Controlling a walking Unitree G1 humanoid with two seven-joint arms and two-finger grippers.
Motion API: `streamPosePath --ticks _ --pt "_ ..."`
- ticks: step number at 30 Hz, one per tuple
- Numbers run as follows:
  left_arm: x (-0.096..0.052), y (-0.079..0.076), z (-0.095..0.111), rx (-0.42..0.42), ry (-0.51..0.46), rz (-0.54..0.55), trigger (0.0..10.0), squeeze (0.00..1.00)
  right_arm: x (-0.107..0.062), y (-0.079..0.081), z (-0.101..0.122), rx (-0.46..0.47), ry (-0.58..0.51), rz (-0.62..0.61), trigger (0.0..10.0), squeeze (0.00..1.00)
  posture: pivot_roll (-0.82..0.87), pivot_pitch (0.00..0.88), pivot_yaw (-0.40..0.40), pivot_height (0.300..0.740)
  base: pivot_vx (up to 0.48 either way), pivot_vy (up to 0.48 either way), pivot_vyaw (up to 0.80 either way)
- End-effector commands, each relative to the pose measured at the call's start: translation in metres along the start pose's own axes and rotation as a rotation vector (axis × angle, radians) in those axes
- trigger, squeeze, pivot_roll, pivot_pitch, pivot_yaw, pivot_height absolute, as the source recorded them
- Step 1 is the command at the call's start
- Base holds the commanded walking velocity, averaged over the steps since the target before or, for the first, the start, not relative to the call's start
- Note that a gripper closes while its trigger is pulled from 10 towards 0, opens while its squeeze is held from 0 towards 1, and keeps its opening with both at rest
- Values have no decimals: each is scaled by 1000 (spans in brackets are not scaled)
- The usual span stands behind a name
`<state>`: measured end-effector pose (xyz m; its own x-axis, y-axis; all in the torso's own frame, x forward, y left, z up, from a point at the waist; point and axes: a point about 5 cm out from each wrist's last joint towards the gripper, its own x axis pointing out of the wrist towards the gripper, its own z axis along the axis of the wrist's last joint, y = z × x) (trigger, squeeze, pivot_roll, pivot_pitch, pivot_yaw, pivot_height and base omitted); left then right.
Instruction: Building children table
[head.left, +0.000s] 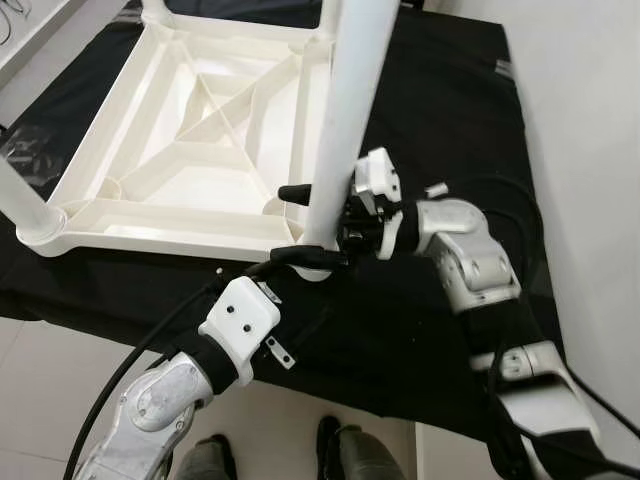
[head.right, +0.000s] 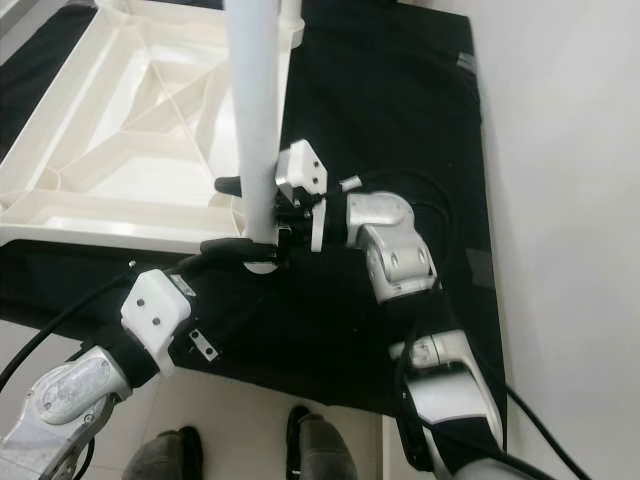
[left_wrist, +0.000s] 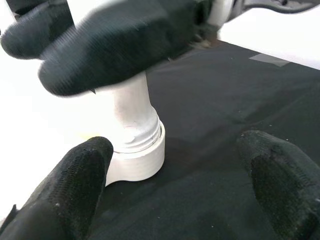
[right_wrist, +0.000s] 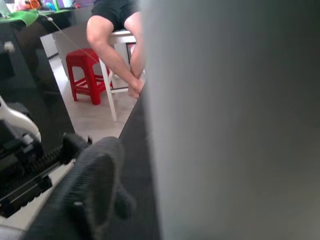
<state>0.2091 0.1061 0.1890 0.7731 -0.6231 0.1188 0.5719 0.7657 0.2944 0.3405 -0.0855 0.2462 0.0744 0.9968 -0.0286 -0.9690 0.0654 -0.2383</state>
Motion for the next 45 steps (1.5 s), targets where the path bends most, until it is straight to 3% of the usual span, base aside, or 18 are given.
streamPosePath --ticks 1,11,14,16,18,19,20,21,22,23,24,28,34,35,37,38,42,45 --pt "-2 -3 -2 -8 10 -5 10000 0 6 1 -1 8 -19 60 0 0 120 246 -122 740 0 0 0" --pt "-2 -3 -2 -10 10 -2 10000 0 -2 -5 -9 11 -5 100 0 0 110 254 -125 740 0 0 0" --pt "-3 -3 -2 -13 10 -3 10000 0 -12 -6 -23 -2 37 -75 0 0 97 258 -131 740 0 0 0" --pt "-3 -3 -2 -13 10 -3 10000 0 -13 -6 -25 -6 43 -106 0 0 97 258 -131 740 0 0 0" --pt "-4 -3 -2 -13 11 -2 10000 0 -13 -1 -34 40 58 -197 0 0 86 259 -133 740 0 0 0" --pt "-4 -2 -3 -14 13 -2 10000 0 -5 9 -52 136 74 -364 0 0 77 261 -134 740 0 0 0" --pt "-4 -2 -3 -14 13 -2 10000 0 -5 9 -52 136 74 -364 0 0 77 261 -134 740 0 0 0" --pt "-5 -2 -3 -16 14 -2 10000 0 -1 17 -64 203 94 -490 0 0 74 261 -135 740 0 0 0" --pt "-5 -3 -3 -15 16 -7 10000 0 9 39 -84 269 165 -685 0 0 100 279 -132 740 0 0 0" --pt "-5 -3 -3 -15 16 -7 10000 0 9 39 -84 269 165 -685 0 0 100 279 -132 740 0 0 0" --pt "-5 -3 -3 -14 17 -11 10000 0 15 54 -91 273 215 -789 0 0 94 270 -126 740 0 0 0" --pt "-5 -1 -3 -12 18 -7 10000 0 25 59 -90 231 250 -826 0 0 91 266 -132 740 0 0 0" --pt "-6 0 -3 -6 18 -1 10000 0 29 43 -83 208 226 -822 0 0 100 264 -137 740 0 0 0" --pt "-7 1 -3 -3 22 3 10000 0 29 36 -78 202 219 -837 10000 0 102 264 -134 740 0 0 0" --pt "-7 2 -3 -1 22 7 10000 0 29 30 -71 191 194 -844 10000 0 103 261 -131 740 0 0 0" --pt "-6 3 -3 1 22 9 10000 0 29 22 -65 185 159 -831 10000 1000 100 259 -131 740 0 0 0" --pt "-5 2 -2 0 19 9 10000 0 28 11 -54 177 94 -790 10000 1000 102 257 -130 740 0 0 0" --pt "-5 1 -3 -1 18 8 10000 0 25 -1 -37 141 8 -651 10000 1000 108 256 -131 740 0 0 0"
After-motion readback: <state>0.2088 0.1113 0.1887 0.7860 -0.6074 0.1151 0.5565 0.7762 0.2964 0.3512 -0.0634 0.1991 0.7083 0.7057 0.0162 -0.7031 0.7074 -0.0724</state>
